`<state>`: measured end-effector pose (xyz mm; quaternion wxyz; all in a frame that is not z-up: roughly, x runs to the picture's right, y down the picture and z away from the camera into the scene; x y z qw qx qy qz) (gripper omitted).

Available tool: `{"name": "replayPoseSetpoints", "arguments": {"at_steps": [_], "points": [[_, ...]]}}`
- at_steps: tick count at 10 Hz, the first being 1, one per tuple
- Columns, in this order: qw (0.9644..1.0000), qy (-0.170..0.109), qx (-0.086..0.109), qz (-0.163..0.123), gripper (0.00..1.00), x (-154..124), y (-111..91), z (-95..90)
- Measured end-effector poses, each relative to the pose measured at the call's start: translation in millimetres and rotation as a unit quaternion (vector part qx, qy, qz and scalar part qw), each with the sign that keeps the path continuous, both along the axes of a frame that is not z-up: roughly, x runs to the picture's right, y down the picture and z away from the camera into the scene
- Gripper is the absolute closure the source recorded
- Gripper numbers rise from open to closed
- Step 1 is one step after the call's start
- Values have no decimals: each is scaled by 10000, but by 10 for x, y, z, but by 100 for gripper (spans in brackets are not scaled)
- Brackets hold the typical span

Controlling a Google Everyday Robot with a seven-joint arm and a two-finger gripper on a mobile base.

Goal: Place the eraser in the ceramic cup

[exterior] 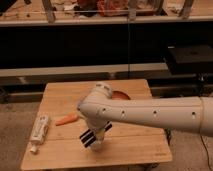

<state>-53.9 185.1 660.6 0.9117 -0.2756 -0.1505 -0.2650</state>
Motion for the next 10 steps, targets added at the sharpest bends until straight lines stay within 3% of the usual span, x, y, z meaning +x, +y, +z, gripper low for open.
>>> {"name": "replayPoseSetpoints", "arguments": {"at_steps": [6, 10], "points": [[9975, -543, -434, 115, 94, -52, 34, 25], [9962, -553, -672, -11, 94, -89, 71, 51]]}}
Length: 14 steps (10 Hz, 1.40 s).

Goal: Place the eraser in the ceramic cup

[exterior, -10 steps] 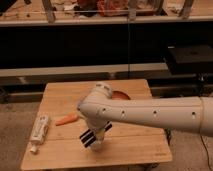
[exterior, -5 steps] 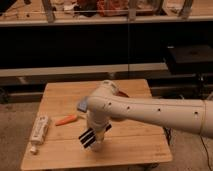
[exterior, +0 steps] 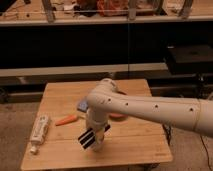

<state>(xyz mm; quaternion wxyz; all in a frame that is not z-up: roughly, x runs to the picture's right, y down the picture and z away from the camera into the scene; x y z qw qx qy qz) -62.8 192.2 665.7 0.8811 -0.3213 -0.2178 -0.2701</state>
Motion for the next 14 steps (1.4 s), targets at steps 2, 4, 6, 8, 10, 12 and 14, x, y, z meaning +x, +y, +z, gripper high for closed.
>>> {"name": "replayPoseSetpoints", "arguments": {"at_steps": [2, 4, 6, 8, 10, 12, 14], "points": [[9999, -4, -160, -47, 88, -8, 18, 16], [9997, -69, -250, -14, 69, -5, 26, 21], [9995, -142, -299, 12, 49, -13, 30, 23], [9993, -163, -323, 4, 34, -9, 33, 24], [9992, -190, -342, -12, 34, -22, 35, 22], [9991, -201, -374, -47, 34, -12, 33, 17], [9988, -233, -401, -130, 34, -31, 32, 11]]}}
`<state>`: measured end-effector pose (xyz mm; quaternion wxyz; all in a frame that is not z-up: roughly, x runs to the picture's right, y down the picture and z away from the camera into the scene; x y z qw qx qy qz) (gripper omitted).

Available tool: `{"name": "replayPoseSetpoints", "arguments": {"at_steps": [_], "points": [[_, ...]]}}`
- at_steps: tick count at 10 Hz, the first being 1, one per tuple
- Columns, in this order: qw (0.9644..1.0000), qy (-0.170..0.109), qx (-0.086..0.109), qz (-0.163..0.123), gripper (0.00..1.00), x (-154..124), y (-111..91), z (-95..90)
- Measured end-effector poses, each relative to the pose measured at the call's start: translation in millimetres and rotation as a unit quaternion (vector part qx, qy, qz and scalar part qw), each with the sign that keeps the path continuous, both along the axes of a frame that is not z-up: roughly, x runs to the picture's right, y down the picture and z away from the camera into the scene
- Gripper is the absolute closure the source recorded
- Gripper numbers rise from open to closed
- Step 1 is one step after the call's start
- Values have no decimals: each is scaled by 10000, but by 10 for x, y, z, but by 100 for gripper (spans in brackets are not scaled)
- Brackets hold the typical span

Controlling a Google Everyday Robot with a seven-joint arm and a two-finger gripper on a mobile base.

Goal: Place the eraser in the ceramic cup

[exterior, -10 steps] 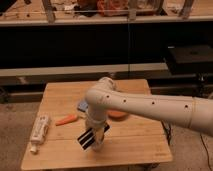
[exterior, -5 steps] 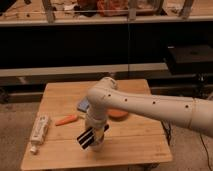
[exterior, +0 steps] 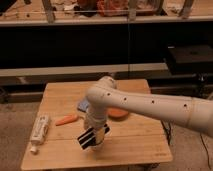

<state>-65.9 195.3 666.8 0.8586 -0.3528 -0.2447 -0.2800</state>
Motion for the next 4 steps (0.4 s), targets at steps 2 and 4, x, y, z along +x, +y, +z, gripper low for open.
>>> {"name": "replayPoseSetpoints", "arguments": {"at_steps": [2, 4], "points": [[9999, 117, 69, -101, 34, 28, -32, -38], [9998, 56, 205, 6, 34, 84, -81, -93]]}}
